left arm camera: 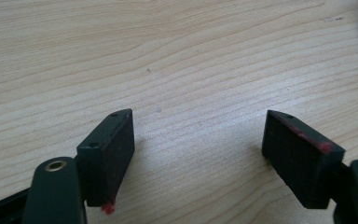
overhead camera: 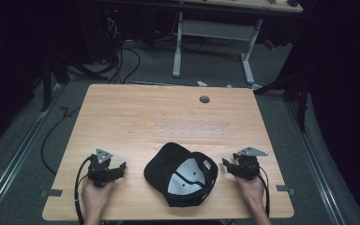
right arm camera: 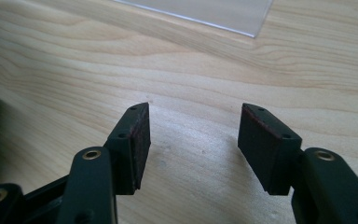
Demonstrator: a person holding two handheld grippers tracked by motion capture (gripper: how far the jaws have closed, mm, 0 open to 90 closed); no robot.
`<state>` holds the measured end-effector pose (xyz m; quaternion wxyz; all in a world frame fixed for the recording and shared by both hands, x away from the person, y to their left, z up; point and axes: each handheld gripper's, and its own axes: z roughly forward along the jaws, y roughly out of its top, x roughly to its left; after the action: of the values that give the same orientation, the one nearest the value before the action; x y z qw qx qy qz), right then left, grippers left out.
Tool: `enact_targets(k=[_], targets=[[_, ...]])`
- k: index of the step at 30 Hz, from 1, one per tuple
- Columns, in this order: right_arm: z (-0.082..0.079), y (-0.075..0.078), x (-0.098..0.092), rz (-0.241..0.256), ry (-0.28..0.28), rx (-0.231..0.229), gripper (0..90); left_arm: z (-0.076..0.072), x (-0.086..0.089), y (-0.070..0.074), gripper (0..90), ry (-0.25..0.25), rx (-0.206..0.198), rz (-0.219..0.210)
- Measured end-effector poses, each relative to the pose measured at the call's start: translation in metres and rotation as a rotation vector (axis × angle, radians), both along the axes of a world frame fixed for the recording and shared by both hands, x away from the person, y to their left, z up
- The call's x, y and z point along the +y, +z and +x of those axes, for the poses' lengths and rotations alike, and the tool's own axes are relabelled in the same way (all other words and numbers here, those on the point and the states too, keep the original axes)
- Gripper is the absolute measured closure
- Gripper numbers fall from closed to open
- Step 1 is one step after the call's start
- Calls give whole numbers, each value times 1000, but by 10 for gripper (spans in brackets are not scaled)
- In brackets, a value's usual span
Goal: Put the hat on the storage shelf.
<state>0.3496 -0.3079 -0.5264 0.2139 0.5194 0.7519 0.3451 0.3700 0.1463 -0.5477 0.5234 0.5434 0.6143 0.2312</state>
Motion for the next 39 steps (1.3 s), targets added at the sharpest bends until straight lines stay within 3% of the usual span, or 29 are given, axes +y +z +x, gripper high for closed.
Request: enact_targets(k=[12, 18, 26, 39], targets=[[-14, 21, -6, 101, 42, -43, 468, 0, 0, 0, 255, 2, -1, -2], [-17, 36, -1, 126, 87, -74, 467, 0, 0, 0, 255, 3, 0, -2], [-18, 54, 13, 139, 155, -104, 467, 0, 0, 0, 255, 4, 0, -2], [-12, 70, 39, 130, 279, -100, 489, 0, -1, 0, 254, 1, 0, -2]])
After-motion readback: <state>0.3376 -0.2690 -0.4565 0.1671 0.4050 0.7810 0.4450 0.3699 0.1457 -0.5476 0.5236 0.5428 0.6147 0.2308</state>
